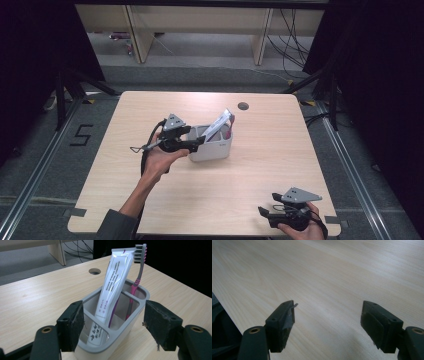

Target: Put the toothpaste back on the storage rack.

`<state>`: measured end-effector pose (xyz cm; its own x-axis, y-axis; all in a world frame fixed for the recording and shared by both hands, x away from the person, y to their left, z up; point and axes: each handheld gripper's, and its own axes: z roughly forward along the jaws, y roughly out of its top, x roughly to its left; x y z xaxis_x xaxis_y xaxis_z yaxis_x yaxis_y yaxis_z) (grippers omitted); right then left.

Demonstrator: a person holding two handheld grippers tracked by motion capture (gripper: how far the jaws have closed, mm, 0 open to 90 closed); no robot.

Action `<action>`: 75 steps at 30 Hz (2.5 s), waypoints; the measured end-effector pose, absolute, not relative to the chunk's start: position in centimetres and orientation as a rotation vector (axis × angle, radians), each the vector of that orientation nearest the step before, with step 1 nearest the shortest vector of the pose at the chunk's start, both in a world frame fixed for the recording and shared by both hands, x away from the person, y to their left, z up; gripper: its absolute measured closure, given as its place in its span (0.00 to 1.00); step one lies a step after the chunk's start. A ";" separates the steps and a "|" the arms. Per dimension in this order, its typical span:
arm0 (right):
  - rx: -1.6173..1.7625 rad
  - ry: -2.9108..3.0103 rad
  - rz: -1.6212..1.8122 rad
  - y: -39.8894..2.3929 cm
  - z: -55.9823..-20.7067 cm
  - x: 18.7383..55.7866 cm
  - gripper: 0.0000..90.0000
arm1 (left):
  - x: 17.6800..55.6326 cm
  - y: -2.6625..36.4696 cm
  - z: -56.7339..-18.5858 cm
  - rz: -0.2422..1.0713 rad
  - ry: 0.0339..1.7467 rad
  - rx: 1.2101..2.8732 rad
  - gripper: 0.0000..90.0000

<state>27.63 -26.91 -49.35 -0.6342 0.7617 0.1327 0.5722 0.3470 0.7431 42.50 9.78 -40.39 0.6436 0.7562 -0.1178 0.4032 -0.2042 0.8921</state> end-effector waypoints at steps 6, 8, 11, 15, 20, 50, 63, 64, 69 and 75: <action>1.201 2.371 1.164 -26.9 -49.4 27.6 0.31 | 41.5 10.8 -40.7 0.398 0.938 1.826 0.32; 1.202 2.371 1.165 -26.9 -49.4 27.6 0.31 | 41.2 11.2 -40.8 0.389 0.948 1.814 0.30; 1.186 2.364 1.163 -26.9 -49.4 27.7 0.31 | 40.7 11.7 -41.0 0.382 0.945 1.822 0.27; 1.193 2.367 1.182 -26.9 -49.5 27.7 0.31 | 40.0 12.2 -41.3 0.377 0.946 1.821 0.24; 1.167 2.375 1.170 -27.0 -49.5 27.8 0.31 | 39.3 12.8 -41.5 0.365 0.926 1.834 0.23; 1.209 2.365 1.170 -26.9 -49.4 27.6 0.31 | 35.7 15.0 -44.6 0.356 0.903 1.888 0.18; 1.193 2.372 1.161 -26.9 -49.4 27.7 0.31 | 33.7 16.0 -45.0 0.359 0.882 1.911 0.18; 1.194 2.371 1.161 -26.9 -49.4 27.7 0.31 | 33.6 16.0 -45.0 0.361 0.880 1.911 0.18; 1.193 2.372 1.160 -26.9 -49.4 27.7 0.31 | 32.9 16.4 -45.4 0.350 0.885 1.922 0.18; 1.175 2.366 1.147 -27.0 -49.4 27.8 0.31 | 32.1 16.8 -45.8 0.342 0.881 1.947 0.18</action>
<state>27.75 -26.97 -49.43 -0.6390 0.7617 0.1069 0.5558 0.3612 0.7487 32.10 16.79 -45.77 0.7025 0.7023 -0.1155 0.4400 -0.3009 0.8461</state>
